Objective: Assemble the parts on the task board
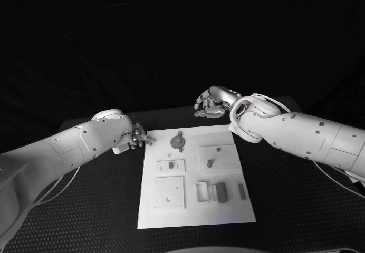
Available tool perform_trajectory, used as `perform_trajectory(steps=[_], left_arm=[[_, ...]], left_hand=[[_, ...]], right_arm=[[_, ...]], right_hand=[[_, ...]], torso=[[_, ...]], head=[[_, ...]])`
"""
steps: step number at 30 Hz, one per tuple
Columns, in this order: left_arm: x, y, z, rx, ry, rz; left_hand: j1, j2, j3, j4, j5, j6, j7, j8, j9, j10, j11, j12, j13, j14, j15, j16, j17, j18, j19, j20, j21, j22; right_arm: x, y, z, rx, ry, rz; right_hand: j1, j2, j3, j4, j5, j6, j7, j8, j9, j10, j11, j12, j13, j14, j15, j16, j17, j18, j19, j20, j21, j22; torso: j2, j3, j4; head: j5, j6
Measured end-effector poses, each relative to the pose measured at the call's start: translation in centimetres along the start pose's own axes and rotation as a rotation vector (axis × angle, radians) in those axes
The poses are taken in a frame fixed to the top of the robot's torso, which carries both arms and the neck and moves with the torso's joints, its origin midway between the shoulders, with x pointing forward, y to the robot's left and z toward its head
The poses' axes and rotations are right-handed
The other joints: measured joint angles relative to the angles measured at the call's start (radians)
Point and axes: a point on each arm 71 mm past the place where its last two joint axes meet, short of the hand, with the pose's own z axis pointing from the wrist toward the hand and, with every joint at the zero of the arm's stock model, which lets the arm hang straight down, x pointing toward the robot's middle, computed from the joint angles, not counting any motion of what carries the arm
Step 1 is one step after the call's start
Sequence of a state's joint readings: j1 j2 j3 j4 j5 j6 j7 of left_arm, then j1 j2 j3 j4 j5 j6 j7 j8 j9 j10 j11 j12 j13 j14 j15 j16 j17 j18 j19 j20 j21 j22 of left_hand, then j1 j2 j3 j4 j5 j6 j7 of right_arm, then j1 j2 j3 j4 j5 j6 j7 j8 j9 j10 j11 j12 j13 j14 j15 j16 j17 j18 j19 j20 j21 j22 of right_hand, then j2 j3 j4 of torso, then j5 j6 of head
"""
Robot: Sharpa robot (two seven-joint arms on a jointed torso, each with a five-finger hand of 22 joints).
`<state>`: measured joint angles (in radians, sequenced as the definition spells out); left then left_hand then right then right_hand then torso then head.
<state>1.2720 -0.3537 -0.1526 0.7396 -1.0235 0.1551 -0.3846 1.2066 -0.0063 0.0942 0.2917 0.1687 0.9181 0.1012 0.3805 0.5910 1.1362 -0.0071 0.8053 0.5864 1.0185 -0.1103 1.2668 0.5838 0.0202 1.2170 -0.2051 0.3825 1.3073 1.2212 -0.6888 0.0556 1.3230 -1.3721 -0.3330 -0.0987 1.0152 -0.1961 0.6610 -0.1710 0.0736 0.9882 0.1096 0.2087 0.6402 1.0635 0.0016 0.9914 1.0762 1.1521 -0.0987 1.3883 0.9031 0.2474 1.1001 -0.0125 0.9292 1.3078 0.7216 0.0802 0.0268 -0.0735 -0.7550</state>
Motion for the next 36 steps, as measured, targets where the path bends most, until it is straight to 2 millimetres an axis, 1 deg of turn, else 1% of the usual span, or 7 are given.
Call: perform_trajectory(steps=[4, 7, 9, 22, 27, 28, 36], left_arm=[[0.01, 0.00, 0.02, 0.000, 0.005, -0.001], [0.01, 0.06, 0.04, -0.002, 0.009, -0.001], [0.01, 0.08, 0.05, -0.003, 0.012, 0.000], [0.26, -0.03, 0.24, -0.003, 0.020, -0.002], [0.21, 0.08, 0.24, -0.003, 0.020, -0.006], [0.19, 0.14, 0.24, -0.004, 0.020, -0.008], [0.15, 0.35, 0.24, -0.004, 0.023, -0.023]], left_hand=[[0.016, 0.016, -0.002, -0.002, 0.001, 0.005, -0.005, 0.006, 0.000, 0.002, -0.001, 0.000, -0.001, 0.000, 0.000, 0.007, 0.000, 0.000, 0.004, -0.004, 0.000, 0.000], [0.025, 0.025, -0.005, -0.005, 0.001, 0.009, -0.001, 0.006, -0.001, 0.002, -0.002, 0.000, -0.003, 0.001, 0.000, 0.008, 0.000, 0.000, 0.004, -0.004, 0.005, 0.001], [0.037, 0.024, -0.008, -0.008, 0.001, 0.014, -0.003, 0.006, -0.001, 0.002, -0.001, 0.000, -0.003, 0.001, 0.000, 0.008, 0.000, 0.000, 0.004, -0.004, 0.005, 0.001], [0.079, 0.043, -0.019, -0.008, 0.005, 0.016, -0.005, 0.011, -0.004, 0.004, -0.002, 0.000, -0.006, 0.005, -0.002, 0.015, 0.000, 0.000, 0.006, -0.002, 0.015, 0.001], [0.118, 0.054, -0.029, -0.012, 0.014, 0.026, -0.010, 0.017, -0.007, 0.008, -0.006, 0.004, -0.009, 0.006, -0.002, 0.020, 0.000, 0.000, 0.009, -0.006, 0.020, 0.001], [0.125, 0.059, -0.030, -0.013, 0.014, 0.030, -0.011, 0.018, -0.007, 0.009, -0.007, 0.004, -0.009, 0.008, -0.005, 0.020, 0.000, 0.000, 0.009, -0.006, 0.023, 0.001], [0.198, 0.075, -0.036, -0.016, 0.014, 0.052, -0.027, 0.033, -0.008, 0.018, -0.016, 0.004, -0.012, 0.011, -0.008, 0.034, 0.000, 0.000, 0.018, -0.011, 0.036, 0.000]], right_arm=[[0.00, 0.01, 0.00, 0.000, 0.000, 0.000], [0.00, 0.01, 0.00, 0.000, 0.000, 0.000], [0.00, 0.01, 0.00, 0.000, 0.000, 0.000], [0.02, 0.11, -0.01, -0.003, 0.001, 0.001], [0.01, 0.08, -0.03, -0.002, 0.001, 0.001], [0.01, 0.07, -0.03, -0.002, 0.001, 0.001], [-0.01, 0.05, -0.05, -0.001, 0.001, 0.000]], right_hand=[[0.000, 0.000, 0.000, 0.000, 0.000, 0.000, 0.000, 0.000, 0.000, 0.000, 0.000, 0.000, 0.000, 0.000, 0.000, 0.000, 0.000, 0.000, 0.000, 0.000, 0.000, 0.000], [0.000, 0.000, 0.000, 0.000, 0.000, 0.000, 0.000, 0.000, 0.000, 0.000, 0.000, 0.000, 0.000, 0.000, 0.000, 0.000, 0.000, 0.000, 0.000, 0.000, 0.000, 0.000], [0.000, 0.000, 0.000, 0.000, 0.000, 0.000, 0.000, 0.000, 0.000, 0.000, 0.000, 0.000, 0.000, 0.000, 0.000, 0.000, 0.000, 0.000, 0.000, 0.000, 0.000, 0.000], [0.000, 0.000, 0.000, 0.000, 0.000, 0.000, 0.000, 0.000, 0.000, 0.000, 0.000, 0.000, 0.000, 0.000, 0.000, 0.000, 0.000, 0.000, 0.000, 0.000, 0.000, 0.000], [0.000, 0.000, 0.000, 0.000, 0.000, 0.000, 0.000, 0.000, 0.000, 0.000, 0.000, 0.000, 0.000, 0.000, 0.000, 0.000, 0.000, 0.000, 0.000, 0.000, 0.000, 0.000], [0.000, 0.000, 0.000, 0.000, 0.000, 0.000, 0.000, 0.000, 0.000, 0.000, 0.000, 0.000, -0.001, 0.000, 0.000, 0.000, 0.000, 0.000, 0.000, 0.000, 0.000, 0.000], [0.000, 0.000, 0.000, 0.000, 0.000, -0.001, 0.001, 0.000, 0.000, 0.000, 0.000, 0.000, -0.001, 0.000, 0.000, 0.000, -0.001, 0.000, 0.000, 0.000, 0.000, 0.000]], torso=[[0.000, 0.0001, 0.0000], [0.000, 0.0000, 0.0001], [0.000, 0.0000, 0.0004], [0.000, 0.0000, 0.0000], [0.000, -0.0002, 0.0000], [0.000, -0.0003, 0.0001], [0.000, -0.0011, 0.0012]], head=[[-0.001, 0.000], [-0.001, 0.000], [-0.002, 0.000], [-0.002, -0.002], [-0.005, -0.004], [-0.005, -0.004], [-0.006, -0.005]])
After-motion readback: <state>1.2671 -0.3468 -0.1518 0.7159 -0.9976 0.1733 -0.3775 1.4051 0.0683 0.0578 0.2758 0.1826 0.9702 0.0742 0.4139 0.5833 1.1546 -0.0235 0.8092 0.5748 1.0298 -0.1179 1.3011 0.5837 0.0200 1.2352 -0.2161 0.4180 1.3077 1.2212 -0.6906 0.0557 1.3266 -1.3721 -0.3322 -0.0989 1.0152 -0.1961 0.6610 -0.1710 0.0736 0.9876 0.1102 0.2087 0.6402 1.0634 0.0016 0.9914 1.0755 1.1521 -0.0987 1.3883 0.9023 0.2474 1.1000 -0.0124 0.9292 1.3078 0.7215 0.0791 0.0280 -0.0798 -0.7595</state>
